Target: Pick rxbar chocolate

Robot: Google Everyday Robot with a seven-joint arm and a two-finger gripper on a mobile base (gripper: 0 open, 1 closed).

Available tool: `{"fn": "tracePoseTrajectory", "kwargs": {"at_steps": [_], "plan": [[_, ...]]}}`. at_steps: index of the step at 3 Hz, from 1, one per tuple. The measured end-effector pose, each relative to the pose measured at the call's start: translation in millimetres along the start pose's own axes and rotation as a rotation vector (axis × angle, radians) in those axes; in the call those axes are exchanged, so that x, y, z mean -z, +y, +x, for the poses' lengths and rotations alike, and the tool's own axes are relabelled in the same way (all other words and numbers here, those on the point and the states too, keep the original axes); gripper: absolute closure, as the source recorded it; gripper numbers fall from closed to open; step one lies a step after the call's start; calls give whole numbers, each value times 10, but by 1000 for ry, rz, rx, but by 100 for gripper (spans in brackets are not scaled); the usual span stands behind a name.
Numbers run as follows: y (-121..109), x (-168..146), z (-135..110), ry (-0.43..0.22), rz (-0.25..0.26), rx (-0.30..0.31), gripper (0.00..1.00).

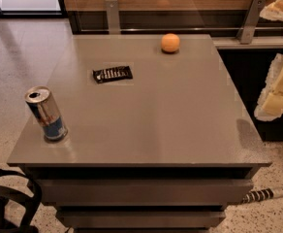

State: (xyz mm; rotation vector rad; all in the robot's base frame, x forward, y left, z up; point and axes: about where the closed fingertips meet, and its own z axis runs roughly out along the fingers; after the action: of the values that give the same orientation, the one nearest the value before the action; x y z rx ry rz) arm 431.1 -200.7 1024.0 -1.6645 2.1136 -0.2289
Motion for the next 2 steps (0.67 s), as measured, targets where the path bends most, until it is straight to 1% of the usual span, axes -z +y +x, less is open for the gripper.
{"fn": "tracePoseTrajectory", "kwargs": {"at_steps": [1, 2], "plan": [[0, 1, 0, 0, 0, 0, 0], [-120, -130, -212, -38, -22, 25, 0]]}}
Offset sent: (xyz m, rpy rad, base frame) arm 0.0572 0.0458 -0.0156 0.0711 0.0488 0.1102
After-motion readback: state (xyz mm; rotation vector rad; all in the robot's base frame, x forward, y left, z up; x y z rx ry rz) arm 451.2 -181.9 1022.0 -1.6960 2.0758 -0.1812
